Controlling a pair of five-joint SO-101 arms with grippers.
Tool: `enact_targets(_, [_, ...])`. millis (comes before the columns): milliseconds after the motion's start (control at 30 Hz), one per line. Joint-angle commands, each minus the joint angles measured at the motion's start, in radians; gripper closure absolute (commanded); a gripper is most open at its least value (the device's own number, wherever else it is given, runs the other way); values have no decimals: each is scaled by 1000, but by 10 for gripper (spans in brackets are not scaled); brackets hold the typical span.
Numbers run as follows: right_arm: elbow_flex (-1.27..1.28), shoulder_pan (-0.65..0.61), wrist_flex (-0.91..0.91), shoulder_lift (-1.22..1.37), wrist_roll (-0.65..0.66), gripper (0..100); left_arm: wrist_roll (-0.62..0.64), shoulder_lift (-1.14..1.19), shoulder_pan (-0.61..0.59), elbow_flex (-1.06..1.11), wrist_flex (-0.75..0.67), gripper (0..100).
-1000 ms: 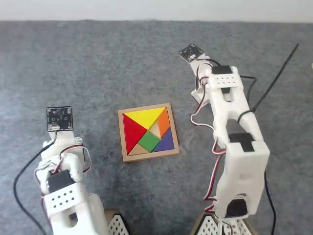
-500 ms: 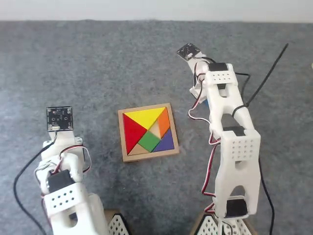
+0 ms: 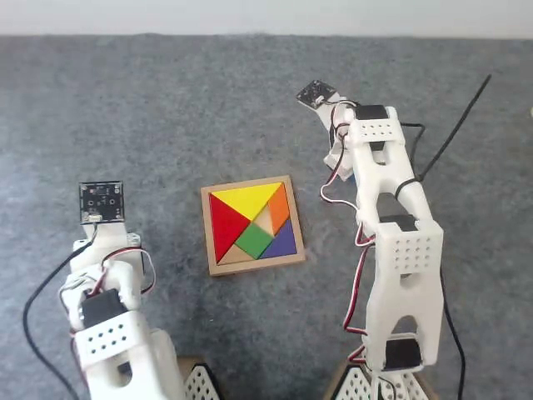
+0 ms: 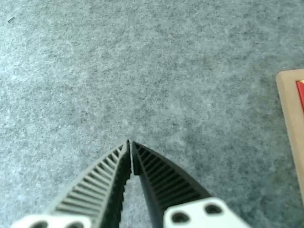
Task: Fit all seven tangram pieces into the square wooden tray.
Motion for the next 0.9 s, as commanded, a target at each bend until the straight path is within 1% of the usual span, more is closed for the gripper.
enact_targets(0, [-34, 1, 22, -2, 12, 809, 5, 3, -5, -39, -15, 988])
enact_targets(133, [-34, -2, 44, -4, 12, 823, 5, 3, -5, -39, -15, 988])
enact_targets(233, [-34, -10, 48, -4, 6, 898, 5, 3, -5, -39, -15, 988])
enact_targets(300, [-34, -12, 48, -4, 5, 929, 5, 3, -5, -39, -15, 988])
enact_targets(533, [-35, -10, 61, -18, 5, 933, 5, 3, -5, -39, -15, 988])
enact_targets(800, [-51, -41, 200, -108, 3, 936, 5, 3, -5, -39, -15, 988])
enact_targets(867, [-46, -48, 231, -139, 0, 963, 5, 3, -5, -39, -15, 988])
